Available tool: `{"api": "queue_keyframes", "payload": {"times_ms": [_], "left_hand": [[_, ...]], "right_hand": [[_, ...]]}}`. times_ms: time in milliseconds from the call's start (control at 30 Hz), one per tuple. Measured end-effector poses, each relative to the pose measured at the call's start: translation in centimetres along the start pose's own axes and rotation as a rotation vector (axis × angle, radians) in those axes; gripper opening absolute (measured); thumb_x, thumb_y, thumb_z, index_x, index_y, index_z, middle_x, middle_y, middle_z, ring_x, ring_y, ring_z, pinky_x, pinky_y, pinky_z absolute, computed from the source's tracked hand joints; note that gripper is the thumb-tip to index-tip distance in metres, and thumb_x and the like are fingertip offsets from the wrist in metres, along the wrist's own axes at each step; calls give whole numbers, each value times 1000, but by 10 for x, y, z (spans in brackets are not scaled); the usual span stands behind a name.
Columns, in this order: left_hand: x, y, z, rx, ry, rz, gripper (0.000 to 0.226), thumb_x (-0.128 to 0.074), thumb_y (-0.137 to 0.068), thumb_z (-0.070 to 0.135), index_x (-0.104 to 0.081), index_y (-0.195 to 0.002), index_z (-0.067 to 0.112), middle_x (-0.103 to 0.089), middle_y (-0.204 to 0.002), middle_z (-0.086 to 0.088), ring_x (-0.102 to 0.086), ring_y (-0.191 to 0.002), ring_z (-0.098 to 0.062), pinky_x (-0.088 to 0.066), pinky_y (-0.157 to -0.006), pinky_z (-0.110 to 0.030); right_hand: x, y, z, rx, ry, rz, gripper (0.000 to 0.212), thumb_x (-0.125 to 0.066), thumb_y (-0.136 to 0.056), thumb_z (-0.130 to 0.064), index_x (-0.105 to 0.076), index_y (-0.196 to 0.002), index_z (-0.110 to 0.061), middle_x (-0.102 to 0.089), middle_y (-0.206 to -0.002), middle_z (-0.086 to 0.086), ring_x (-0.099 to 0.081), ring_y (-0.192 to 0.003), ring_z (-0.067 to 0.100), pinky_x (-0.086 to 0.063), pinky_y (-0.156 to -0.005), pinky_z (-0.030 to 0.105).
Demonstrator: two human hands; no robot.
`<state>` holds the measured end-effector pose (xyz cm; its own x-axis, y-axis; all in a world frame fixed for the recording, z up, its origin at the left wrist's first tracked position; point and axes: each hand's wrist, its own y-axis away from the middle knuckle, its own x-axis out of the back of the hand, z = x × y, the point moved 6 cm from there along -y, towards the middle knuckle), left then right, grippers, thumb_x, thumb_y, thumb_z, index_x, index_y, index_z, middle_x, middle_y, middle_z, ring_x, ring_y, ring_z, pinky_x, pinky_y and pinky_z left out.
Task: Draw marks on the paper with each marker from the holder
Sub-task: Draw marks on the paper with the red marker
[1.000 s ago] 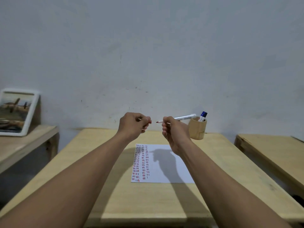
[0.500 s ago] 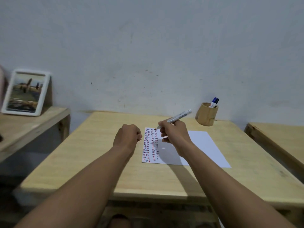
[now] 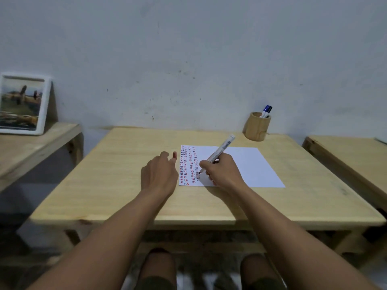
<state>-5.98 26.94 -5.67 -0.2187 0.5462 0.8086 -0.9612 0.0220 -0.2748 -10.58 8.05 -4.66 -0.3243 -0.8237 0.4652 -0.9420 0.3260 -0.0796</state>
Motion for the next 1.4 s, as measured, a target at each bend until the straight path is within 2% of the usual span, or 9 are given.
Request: {"api": "queue_keyframes", "payload": {"times_ms": [100,300,500,733,933,1033,1133,1300,1400], "left_hand": [[-9,9,-4,-48,-93,-67,39,-31,-104,28,-66,-116,14,-66,-125,-12,-58,-117,-32,-41,-100,-43],[-25,9,-8,-123,-295,-230,54,-20,-105,35,-41,-151,16,-43,-153,-13,-28,-148,-32,-21,-120,-53],[-26,9,-7,-133,-318,-251,55,-21,-105,35,-34,-155,16,-37,-158,-14,-23,-151,-33,-19,-121,-53],[-26,10,-8,-132,-312,-260,56,-22,-105,35,-31,-157,16,-31,-162,-15,-19,-153,-33,-15,-123,-53],[-26,9,-7,-129,-314,-244,54,-25,-104,34,-39,-153,16,-43,-154,-14,-29,-148,-34,-23,-120,-52],[-17,8,-3,-117,-257,-154,45,-32,-101,27,-59,-135,15,-63,-131,-10,-52,-127,-31,-38,-106,-46],[-3,-1,0,-7,-118,-45,36,-38,-99,23,-61,-124,14,-70,-118,-9,-61,-110,-33,-45,-92,-43],[0,-30,13,-68,57,-71,52,-43,-101,39,-39,-151,26,-58,-137,-9,-52,-129,-31,-46,-100,-43],[-10,-45,15,-126,-29,-173,48,-50,-100,38,-49,-148,29,-59,-137,-9,-52,-131,-30,-45,-101,-40]], "right_hand": [[-4,8,5,26,51,24,18,-69,-87,-27,-64,-75,-15,-71,-70,-4,-65,-60,9,-47,-54,26],[-7,11,3,48,133,22,28,-68,-89,-22,-54,-65,-21,-62,-65,-11,-57,-53,2,-32,-39,10],[-11,8,6,59,143,8,18,-69,-89,-25,-61,-75,-17,-71,-77,-4,-67,-65,9,-43,-50,21],[-12,9,5,64,151,-17,20,-69,-89,-22,-59,-72,-18,-68,-74,-9,-65,-60,4,-40,-43,12],[-12,7,6,56,147,-23,17,-68,-87,-22,-66,-78,-8,-73,-77,-4,-69,-63,10,-48,-48,22],[-8,8,7,44,105,8,24,-68,-88,-21,-57,-67,-15,-66,-65,-8,-61,-54,5,-40,-45,18],[-2,4,10,9,-17,55,22,-67,-87,-22,-60,-70,-10,-67,-64,-5,-60,-56,10,-43,-52,27],[11,-9,3,-4,-241,52,18,-72,-86,-24,-63,-80,-10,-62,-60,-6,-46,-49,10,-40,-55,30],[17,-17,0,-40,-382,21,23,-74,-89,-25,-67,-96,-5,-56,-49,-12,-43,-45,11,-40,-49,28]]}}
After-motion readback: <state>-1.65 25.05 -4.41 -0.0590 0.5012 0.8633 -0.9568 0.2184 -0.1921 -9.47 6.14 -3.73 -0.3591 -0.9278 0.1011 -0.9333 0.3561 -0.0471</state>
